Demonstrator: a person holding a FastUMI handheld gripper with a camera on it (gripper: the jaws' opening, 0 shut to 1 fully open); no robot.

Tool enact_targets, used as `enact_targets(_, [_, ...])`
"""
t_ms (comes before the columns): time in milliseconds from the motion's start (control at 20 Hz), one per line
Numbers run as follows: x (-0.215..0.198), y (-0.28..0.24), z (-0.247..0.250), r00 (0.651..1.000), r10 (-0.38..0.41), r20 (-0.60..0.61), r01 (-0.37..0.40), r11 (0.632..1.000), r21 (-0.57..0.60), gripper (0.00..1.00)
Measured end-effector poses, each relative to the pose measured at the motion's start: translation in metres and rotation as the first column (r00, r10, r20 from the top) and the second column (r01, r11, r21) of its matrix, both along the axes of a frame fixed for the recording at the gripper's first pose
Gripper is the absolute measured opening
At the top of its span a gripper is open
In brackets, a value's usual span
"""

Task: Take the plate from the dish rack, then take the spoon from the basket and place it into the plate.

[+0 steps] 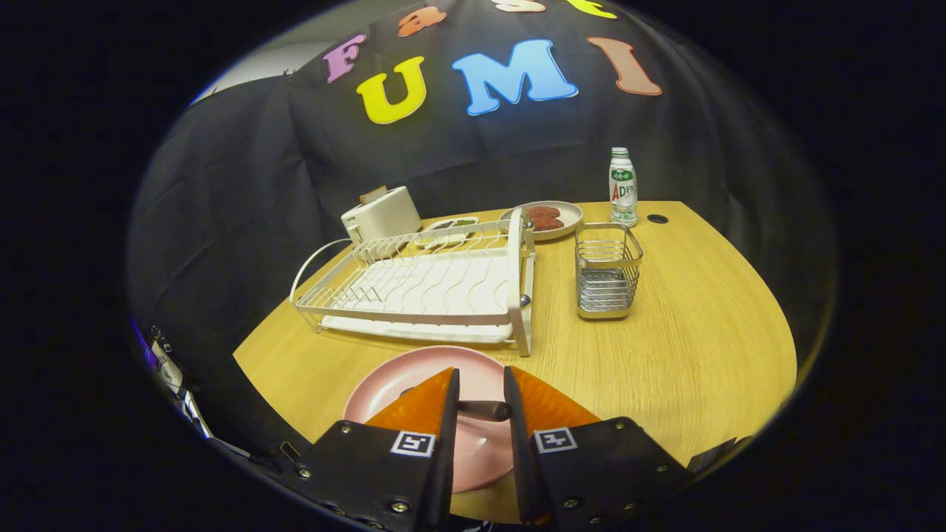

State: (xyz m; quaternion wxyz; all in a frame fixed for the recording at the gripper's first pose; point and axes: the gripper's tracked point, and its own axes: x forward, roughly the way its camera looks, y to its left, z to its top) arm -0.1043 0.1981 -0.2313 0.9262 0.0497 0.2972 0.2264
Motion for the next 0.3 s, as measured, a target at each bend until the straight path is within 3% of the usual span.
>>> enact_targets(300, [0.002, -0.017, 0.002, 0.999, 0.02, 0.044, -0.016, 0.997, -0.081, 0.36])
